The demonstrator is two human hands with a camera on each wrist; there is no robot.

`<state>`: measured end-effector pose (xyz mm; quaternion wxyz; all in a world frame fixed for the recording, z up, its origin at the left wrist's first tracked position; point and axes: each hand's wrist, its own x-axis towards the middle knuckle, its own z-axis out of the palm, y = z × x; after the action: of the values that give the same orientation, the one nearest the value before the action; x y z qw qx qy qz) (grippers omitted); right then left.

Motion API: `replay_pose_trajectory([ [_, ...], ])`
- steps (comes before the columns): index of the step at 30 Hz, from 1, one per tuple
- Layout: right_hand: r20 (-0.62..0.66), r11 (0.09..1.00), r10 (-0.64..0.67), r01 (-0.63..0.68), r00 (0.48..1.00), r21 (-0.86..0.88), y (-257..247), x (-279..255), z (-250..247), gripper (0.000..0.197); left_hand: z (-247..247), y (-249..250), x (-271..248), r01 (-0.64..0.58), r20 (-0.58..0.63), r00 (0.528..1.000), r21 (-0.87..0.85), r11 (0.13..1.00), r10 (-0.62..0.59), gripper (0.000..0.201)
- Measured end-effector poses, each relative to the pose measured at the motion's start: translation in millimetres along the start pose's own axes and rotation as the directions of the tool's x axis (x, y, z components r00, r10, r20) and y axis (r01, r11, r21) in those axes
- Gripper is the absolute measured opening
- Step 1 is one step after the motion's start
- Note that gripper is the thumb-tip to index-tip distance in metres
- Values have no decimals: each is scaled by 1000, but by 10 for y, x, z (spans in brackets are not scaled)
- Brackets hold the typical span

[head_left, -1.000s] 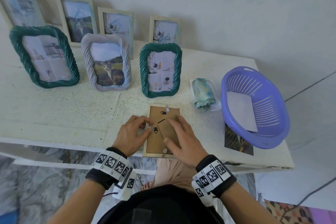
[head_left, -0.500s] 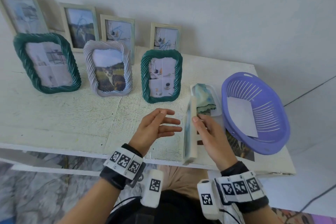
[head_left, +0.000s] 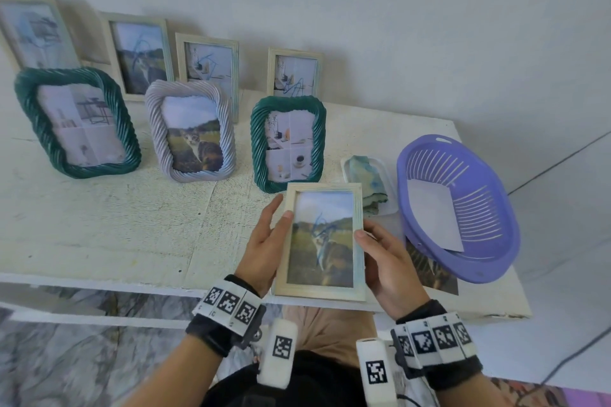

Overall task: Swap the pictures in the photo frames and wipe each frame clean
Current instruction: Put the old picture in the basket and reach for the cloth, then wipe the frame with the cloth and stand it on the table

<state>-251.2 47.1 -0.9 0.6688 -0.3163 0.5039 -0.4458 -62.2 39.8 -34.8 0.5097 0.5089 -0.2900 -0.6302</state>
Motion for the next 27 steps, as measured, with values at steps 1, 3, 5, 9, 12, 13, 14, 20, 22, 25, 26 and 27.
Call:
replay_pose_trajectory([
  [1,11,1000,3,-3,1000,-18,5,14,31,19,-12,8,5,-41,-15,999,0,999,41,39],
  [3,16,993,3,-1,1000,-121,-5,61,80,19,-52,13,16,-138,-45,989,80,987,142,39],
  [5,17,914,-65,67,998,-401,-43,150,103,19,-114,10,40,-218,-72,970,156,963,231,38],
  [9,110,374,-385,263,917,-889,-202,490,119,34,-271,-25,108,-255,-88,958,186,949,274,39],
  [12,113,104,-456,179,883,-978,-318,849,164,37,-369,-52,137,-292,-90,945,210,933,316,39],
  [13,90,42,-453,122,887,-992,-351,971,177,38,-390,-52,140,-299,-91,942,210,931,324,40],
  [14,58,-5,-443,62,895,-998,-374,1082,185,37,-411,-55,144,-300,-95,941,212,930,325,41],
  [20,-143,-161,-295,-196,945,-967,-315,1475,126,50,-480,-78,150,-314,-102,934,222,923,343,44],
  [22,-200,-126,-251,-236,947,-963,-298,1508,106,57,-490,-92,153,-327,-104,927,245,913,360,43],
  [25,-200,-42,-227,-214,953,-976,-292,1515,91,59,-503,-113,164,-337,-107,921,265,903,375,43],
  [26,-180,-36,-232,-193,956,-981,-289,1512,84,58,-499,-112,163,-338,-107,921,263,904,375,43],
  [27,-155,-32,-245,-168,957,-985,-288,1495,78,57,-492,-107,156,-338,-106,921,261,904,375,44],
])
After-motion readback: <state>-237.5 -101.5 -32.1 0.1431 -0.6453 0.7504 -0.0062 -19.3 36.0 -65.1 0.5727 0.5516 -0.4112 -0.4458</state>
